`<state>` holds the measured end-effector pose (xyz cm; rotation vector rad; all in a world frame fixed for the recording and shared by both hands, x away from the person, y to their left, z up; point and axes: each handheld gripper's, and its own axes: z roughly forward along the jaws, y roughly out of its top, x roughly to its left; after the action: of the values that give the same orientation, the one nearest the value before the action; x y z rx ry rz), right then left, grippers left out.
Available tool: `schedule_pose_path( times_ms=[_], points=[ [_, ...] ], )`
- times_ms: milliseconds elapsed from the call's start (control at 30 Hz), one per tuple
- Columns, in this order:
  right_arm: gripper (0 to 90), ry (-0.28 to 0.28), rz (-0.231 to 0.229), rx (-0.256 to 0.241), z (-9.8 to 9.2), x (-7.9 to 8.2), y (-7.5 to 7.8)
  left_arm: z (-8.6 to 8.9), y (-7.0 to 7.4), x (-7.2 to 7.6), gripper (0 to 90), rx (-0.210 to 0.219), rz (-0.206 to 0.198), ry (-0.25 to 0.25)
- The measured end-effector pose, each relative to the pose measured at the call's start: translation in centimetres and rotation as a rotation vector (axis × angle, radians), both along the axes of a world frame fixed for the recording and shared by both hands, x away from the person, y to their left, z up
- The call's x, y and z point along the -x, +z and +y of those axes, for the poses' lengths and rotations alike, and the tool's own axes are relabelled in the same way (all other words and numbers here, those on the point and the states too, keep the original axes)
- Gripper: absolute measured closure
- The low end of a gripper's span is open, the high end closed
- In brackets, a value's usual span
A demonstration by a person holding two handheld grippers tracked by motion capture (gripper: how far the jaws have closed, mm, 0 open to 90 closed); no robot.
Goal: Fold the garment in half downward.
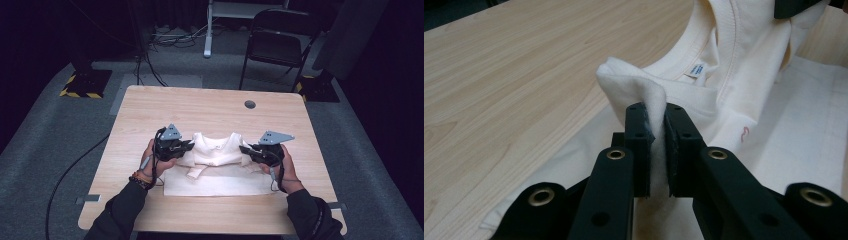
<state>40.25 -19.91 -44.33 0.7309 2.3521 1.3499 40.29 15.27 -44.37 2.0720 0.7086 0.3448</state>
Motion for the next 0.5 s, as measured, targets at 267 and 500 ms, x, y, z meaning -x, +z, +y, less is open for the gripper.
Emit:
schedule_pose_path(
  times_ms=[267, 500],
  points=[
    [78.0, 0.102, -0.066, 0.047, -1.0, 3.0, -0.9, 0.8, -0.9, 3.3, 82.0, -0.042, -0.019, -0.070],
    [75.1, 0.136, -0.094, 0.099, -1.8, 5.5, -2.1, 1.2, -2.6, 5.5, 81.2, -0.089, -0.001, -0.117]
  ],
)
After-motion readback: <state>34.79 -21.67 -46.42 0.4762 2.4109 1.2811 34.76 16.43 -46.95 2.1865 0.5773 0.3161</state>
